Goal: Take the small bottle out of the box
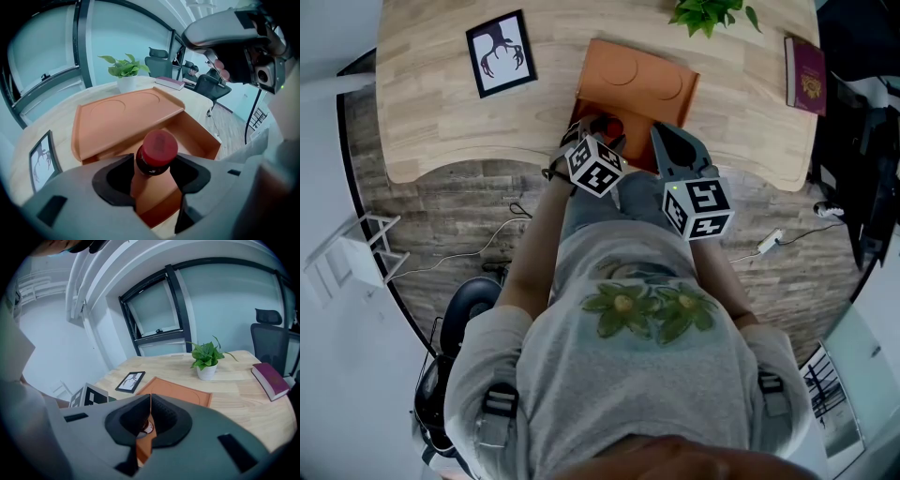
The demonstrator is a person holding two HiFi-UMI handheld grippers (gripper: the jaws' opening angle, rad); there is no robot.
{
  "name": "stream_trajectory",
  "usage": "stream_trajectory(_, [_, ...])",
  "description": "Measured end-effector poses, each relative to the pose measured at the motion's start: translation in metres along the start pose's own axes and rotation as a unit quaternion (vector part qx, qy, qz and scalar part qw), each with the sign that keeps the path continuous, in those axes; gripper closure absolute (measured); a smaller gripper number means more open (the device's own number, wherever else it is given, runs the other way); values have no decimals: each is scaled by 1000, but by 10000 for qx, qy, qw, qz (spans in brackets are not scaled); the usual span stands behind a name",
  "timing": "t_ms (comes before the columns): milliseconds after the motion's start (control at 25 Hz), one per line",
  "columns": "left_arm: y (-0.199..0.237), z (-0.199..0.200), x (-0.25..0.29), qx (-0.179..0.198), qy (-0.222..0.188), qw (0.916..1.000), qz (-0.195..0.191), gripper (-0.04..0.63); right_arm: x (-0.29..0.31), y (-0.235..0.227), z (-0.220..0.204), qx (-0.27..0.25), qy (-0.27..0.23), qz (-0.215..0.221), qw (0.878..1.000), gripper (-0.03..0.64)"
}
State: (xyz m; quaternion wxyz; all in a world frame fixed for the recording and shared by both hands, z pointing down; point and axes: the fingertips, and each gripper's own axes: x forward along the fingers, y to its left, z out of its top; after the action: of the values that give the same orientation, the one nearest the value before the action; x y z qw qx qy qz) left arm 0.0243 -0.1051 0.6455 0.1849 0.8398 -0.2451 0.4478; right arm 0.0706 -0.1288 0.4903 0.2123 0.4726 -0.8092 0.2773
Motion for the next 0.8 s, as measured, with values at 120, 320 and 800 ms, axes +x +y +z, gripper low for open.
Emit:
stream_trajectory(120, [-1,1,0,20,-29,10000,-22,359,0,-1,0,12,10,-14,10000,607])
stream_trajectory(320, [-2,1,0,92,-38,9999,-92,367,-1,-1,-2,31,15,-18,10000,607])
stream_trajectory(800, [-5,-4,-4,147,-112,9998,-42,370,1,3,2,-5,-18,17,10000,607])
